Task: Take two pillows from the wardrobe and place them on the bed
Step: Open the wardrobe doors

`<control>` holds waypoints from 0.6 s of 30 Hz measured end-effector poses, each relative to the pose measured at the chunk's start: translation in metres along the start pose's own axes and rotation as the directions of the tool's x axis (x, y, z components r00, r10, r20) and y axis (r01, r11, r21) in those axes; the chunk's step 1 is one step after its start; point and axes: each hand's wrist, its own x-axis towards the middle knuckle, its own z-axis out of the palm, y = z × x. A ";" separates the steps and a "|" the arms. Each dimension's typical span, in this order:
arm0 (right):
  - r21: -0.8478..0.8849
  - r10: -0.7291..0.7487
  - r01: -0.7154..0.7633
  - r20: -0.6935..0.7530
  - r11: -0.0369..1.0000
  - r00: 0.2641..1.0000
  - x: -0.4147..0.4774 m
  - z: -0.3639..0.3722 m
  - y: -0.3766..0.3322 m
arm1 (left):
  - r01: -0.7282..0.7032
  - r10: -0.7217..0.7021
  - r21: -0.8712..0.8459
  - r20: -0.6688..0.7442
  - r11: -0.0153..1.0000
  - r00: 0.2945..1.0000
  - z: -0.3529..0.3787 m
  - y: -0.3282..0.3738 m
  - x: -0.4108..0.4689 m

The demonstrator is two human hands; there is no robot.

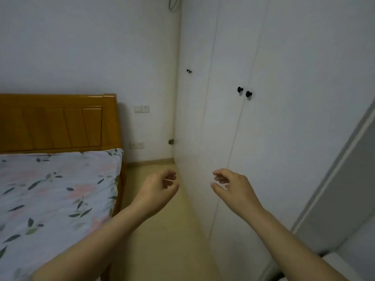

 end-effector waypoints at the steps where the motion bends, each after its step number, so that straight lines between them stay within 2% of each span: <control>1: 0.014 0.016 -0.016 -0.020 1.000 1.000 0.014 0.004 -0.002 | -0.001 0.001 -0.020 -0.009 1.000 1.000 -0.005 -0.006 0.014; 10: 0.033 0.123 -0.119 -0.189 0.992 0.974 0.133 0.000 -0.004 | -0.120 0.128 -0.089 0.084 0.989 0.988 -0.010 -0.033 0.166; 18: 0.073 0.129 -0.109 -0.363 0.991 0.923 0.229 -0.025 0.030 | -0.195 0.222 -0.173 0.153 0.965 0.963 0.026 -0.022 0.291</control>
